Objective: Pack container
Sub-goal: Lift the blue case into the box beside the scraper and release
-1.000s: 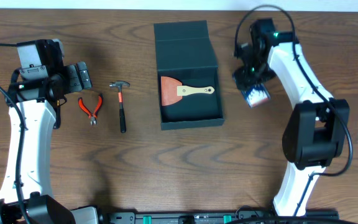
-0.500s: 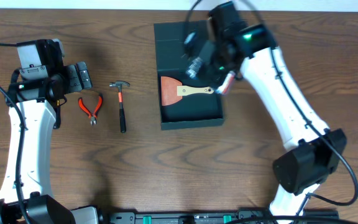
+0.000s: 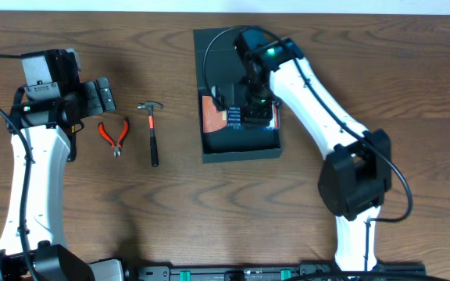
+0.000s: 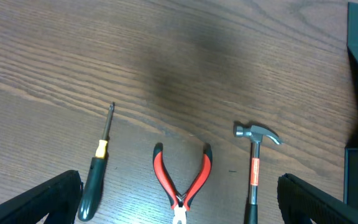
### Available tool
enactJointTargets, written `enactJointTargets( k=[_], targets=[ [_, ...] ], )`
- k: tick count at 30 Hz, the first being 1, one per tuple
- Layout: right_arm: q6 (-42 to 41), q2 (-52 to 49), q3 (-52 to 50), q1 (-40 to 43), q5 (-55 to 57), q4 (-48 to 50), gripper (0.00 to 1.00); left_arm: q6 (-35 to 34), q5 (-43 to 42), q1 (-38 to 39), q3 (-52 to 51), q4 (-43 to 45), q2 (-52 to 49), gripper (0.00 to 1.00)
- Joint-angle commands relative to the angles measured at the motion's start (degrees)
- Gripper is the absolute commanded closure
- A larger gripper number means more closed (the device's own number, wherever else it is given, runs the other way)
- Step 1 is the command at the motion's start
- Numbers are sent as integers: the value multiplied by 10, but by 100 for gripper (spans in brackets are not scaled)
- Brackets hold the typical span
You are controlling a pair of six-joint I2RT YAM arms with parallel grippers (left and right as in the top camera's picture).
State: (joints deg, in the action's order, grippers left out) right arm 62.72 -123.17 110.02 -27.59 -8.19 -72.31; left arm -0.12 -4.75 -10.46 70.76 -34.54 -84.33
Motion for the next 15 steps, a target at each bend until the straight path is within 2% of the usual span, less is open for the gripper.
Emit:
enactJointTargets(
  k=[1, 9, 12, 15],
  targets=[
    [21, -18, 0, -20, -18, -2, 99, 5, -2, -2, 10, -2, -7, 2],
    [27, -53, -1, -46, -18, -10, 99, 5, -2, -2, 10, -2, -7, 2],
    [27, -65, -1, -53, -18, -23, 91, 5, -2, -2, 10, -2, -7, 2],
    [27, -73, -1, -62, -19, -27, 90, 5, -2, -2, 10, -1, -7, 2]
  ],
)
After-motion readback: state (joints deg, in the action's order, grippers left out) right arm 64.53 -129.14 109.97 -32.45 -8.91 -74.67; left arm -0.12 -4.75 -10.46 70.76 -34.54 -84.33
